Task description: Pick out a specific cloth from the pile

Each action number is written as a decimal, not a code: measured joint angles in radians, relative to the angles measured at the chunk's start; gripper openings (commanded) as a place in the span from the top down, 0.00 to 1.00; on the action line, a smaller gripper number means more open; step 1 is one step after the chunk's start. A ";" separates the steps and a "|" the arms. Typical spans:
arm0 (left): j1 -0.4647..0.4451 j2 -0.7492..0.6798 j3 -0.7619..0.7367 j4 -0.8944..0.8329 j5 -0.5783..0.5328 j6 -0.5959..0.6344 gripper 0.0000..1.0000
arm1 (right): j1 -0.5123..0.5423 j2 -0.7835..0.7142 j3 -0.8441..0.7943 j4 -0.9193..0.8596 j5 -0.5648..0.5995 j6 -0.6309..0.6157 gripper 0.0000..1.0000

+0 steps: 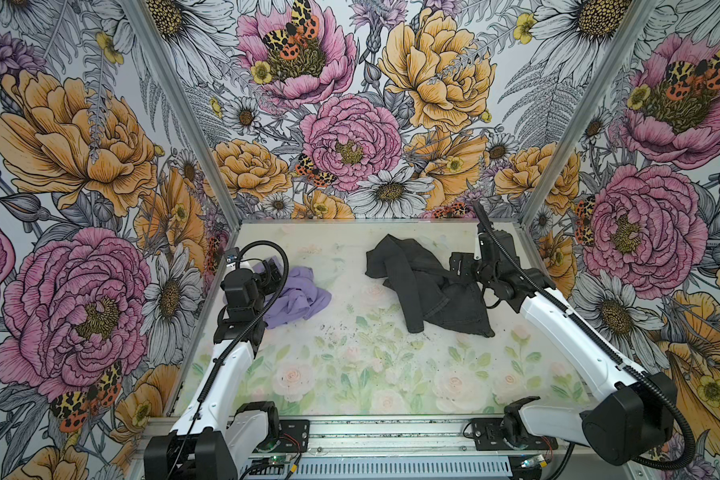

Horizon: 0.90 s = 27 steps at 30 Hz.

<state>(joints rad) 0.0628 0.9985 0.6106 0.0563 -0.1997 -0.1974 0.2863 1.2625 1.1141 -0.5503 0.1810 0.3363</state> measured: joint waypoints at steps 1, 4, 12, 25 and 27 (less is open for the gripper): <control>0.000 -0.003 -0.014 0.021 -0.012 0.000 0.01 | -0.010 -0.013 -0.021 0.017 0.009 -0.002 0.01; 0.000 -0.010 -0.073 0.100 -0.036 0.000 0.01 | -0.042 -0.040 -0.084 0.072 0.028 -0.007 0.00; 0.000 0.025 -0.169 0.246 -0.115 0.001 0.01 | -0.126 -0.069 -0.333 0.235 0.096 -0.078 0.01; 0.002 0.252 -0.261 0.525 -0.136 0.048 0.01 | -0.171 0.018 -0.515 0.551 0.172 -0.121 0.01; 0.002 0.292 -0.263 0.557 -0.134 0.048 0.01 | -0.175 0.049 -0.515 0.598 0.174 -0.122 0.00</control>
<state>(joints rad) 0.0643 1.2903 0.3473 0.6132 -0.3336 -0.1493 0.1108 1.3113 0.5987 0.0475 0.3546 0.2146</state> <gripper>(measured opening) 0.986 0.995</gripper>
